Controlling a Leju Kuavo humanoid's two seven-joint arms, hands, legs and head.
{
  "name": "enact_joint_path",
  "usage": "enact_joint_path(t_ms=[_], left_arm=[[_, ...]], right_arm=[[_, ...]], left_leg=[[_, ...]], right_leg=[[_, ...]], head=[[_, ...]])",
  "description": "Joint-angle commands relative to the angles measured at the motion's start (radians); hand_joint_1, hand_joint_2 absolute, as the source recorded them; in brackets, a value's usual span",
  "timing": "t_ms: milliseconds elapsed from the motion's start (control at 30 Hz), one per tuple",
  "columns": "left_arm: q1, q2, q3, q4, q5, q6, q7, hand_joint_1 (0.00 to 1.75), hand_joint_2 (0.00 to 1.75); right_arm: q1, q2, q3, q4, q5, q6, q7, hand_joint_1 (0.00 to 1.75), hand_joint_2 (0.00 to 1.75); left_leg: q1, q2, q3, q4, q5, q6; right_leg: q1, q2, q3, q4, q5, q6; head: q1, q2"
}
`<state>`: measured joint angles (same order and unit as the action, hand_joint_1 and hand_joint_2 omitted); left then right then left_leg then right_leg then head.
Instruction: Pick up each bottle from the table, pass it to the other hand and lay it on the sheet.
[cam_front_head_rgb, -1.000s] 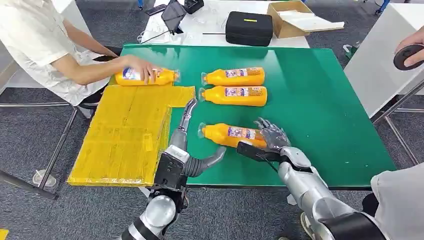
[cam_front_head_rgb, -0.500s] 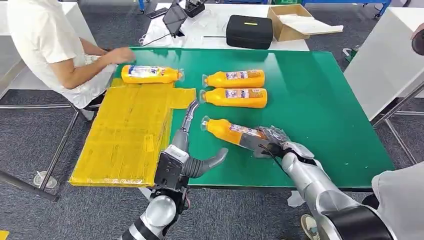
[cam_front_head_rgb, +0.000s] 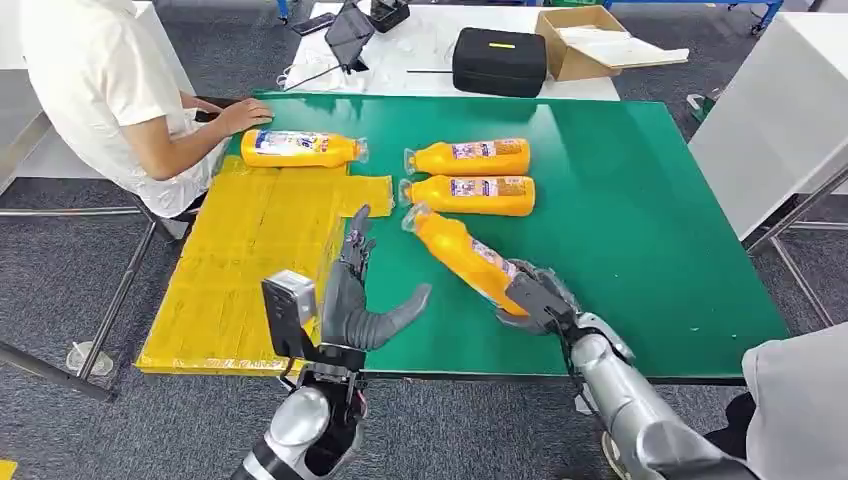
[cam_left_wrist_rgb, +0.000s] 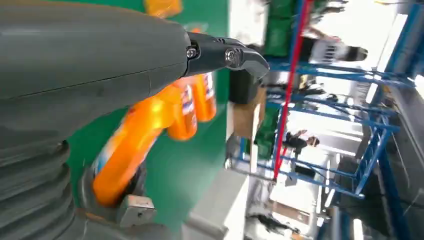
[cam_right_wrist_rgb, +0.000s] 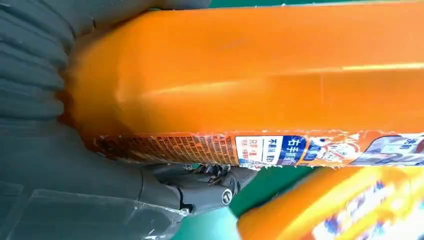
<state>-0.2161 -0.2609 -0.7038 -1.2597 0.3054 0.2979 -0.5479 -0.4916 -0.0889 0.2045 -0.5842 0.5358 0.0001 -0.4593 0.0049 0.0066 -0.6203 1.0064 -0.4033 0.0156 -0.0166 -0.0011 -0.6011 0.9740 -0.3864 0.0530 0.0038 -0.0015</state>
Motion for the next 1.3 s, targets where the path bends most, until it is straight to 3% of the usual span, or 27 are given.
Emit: enact_joint_path(t_ms=[33,167,467,533,700,800,1000,1300], left_arm=[[0.060,0.062,0.052,-0.096,0.148,-0.051,0.006,0.00,1.75],[0.104,0.087,0.085,-0.119,0.174,-0.062,-0.021,0.00,1.75],[0.116,0.084,0.096,-0.122,0.189,-0.071,-0.018,0.00,1.75],[0.138,0.099,0.106,-0.106,0.233,-0.138,0.026,0.00,1.75],[0.114,0.096,0.077,0.001,0.186,-0.217,-0.003,0.00,1.75],[0.085,0.077,0.062,0.047,0.088,-0.162,-0.060,0.00,1.75],[0.040,0.055,0.066,0.158,0.064,-0.162,-0.027,0.00,1.75],[0.014,0.047,0.068,0.159,0.066,-0.200,-0.044,0.00,1.75]], right_arm=[[0.130,0.055,-0.087,-0.244,-0.143,-0.027,-0.047,1.75,1.75],[0.188,0.056,-0.094,-0.341,-0.184,-0.048,-0.053,1.75,1.75],[0.208,0.062,-0.105,-0.371,-0.213,-0.054,-0.063,1.75,1.75],[0.250,0.062,-0.098,-0.434,-0.252,-0.031,-0.077,1.75,1.75],[0.296,0.082,0.000,-0.522,-0.280,0.058,-0.109,1.75,1.75],[0.290,0.091,0.061,-0.535,-0.302,0.083,-0.097,1.75,1.75],[0.279,0.091,0.144,-0.537,-0.307,0.112,-0.164,1.75,1.75],[0.248,0.096,0.174,-0.498,-0.324,0.149,-0.160,1.75,1.75]], left_leg=[[0.000,0.002,-0.002,0.000,-0.001,-0.001],[0.000,0.001,-0.006,-0.001,0.000,0.000],[0.001,-0.003,-0.011,0.001,-0.002,0.000],[0.000,-0.004,-0.014,0.000,0.000,0.000],[0.001,-0.003,-0.011,-0.001,-0.002,-0.001],[0.000,-0.003,-0.013,0.000,-0.001,0.000],[0.001,-0.004,-0.013,0.000,-0.001,0.000],[0.000,-0.004,-0.016,0.000,0.000,0.000]], right_leg=[[0.000,0.002,-0.003,0.000,0.000,-0.001],[0.000,0.001,-0.007,0.000,-0.001,-0.001],[0.001,-0.001,-0.010,0.001,-0.002,-0.002],[0.000,-0.002,-0.013,0.000,-0.001,-0.001],[0.001,-0.001,-0.010,0.000,-0.002,-0.002],[0.001,-0.001,-0.013,0.000,-0.001,-0.002],[0.001,-0.003,-0.013,0.000,-0.002,-0.002],[0.000,-0.002,-0.015,0.000,-0.001,-0.001]], head=[[0.000,0.000],[0.000,0.000],[0.000,0.000],[0.000,0.000],[0.000,0.000],[0.000,0.000],[0.000,0.000],[0.000,0.000]])
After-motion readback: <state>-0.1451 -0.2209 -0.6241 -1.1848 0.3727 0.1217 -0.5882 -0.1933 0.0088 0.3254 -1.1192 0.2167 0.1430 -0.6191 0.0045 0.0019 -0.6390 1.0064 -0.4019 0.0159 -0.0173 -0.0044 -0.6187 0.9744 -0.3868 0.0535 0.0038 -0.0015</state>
